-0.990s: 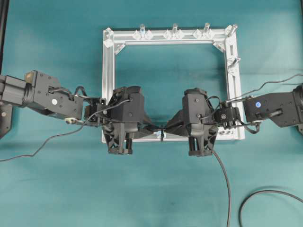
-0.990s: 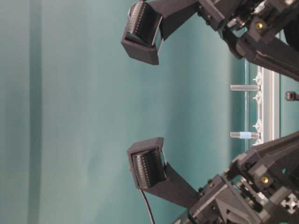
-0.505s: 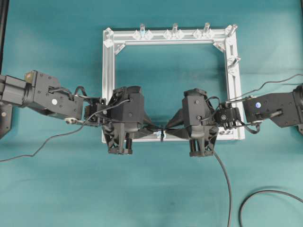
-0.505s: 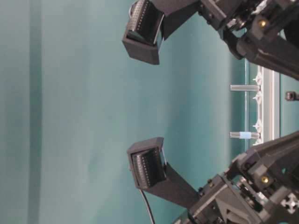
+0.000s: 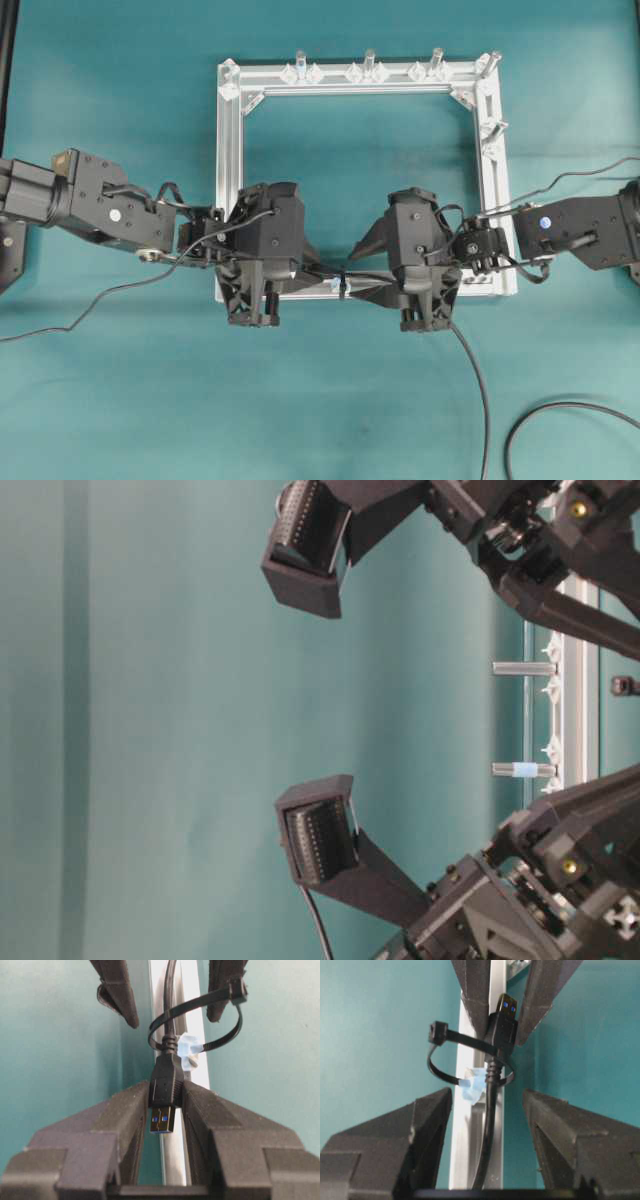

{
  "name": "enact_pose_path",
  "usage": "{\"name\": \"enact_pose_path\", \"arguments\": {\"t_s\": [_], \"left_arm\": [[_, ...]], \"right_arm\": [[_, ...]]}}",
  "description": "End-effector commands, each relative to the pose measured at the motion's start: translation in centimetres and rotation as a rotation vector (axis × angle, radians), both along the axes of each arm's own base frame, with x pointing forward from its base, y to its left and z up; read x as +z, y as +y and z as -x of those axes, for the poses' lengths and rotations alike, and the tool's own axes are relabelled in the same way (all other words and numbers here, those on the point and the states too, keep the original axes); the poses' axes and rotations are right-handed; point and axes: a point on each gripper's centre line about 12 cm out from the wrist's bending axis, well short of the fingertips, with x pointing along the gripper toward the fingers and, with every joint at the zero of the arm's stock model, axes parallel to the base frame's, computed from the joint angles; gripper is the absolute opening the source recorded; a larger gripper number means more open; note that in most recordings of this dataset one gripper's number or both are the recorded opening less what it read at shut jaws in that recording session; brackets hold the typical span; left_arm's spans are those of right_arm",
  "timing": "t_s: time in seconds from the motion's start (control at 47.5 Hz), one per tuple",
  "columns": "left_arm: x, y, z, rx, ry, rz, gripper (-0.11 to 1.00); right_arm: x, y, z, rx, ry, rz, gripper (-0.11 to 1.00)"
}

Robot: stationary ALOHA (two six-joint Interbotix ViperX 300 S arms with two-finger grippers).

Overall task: Insert the wire through the string loop located in the center.
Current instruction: 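Open the right gripper to release the cable, then pull the connector leftward with the left gripper, drawing cable through loop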

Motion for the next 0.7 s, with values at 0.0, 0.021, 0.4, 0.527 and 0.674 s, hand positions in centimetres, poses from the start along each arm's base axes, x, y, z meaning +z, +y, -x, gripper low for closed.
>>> {"name": "enact_pose_path", "arguments": {"t_s": [0.0, 0.021, 0.4, 0.527, 0.674], "left_arm": [[1.2, 0.1, -0.2, -0.001, -0.032, -0.002, 0.22], [1.3, 0.1, -0.2, -0.001, -0.034, -0.002, 0.22], [2.7, 0.2, 2.0, -0.003, -0.012, 0.0, 0.22], [2.5, 0.3, 3.4, -0.002, 0.008, 0.003, 0.22], [2.3, 0.4, 4.8, 0.009, 0.022, 0.013, 0.22]], "right_arm": [[1.4, 0.2, -0.5, 0.004, -0.043, -0.005, 0.6], [1.4, 0.2, -0.5, 0.004, -0.043, -0.005, 0.6], [1.6, 0.1, 0.3, 0.004, -0.043, -0.005, 0.6], [1.5, 0.0, 1.0, 0.003, -0.038, -0.005, 0.6], [1.6, -0.1, 1.8, 0.001, -0.033, -0.005, 0.6]]}}
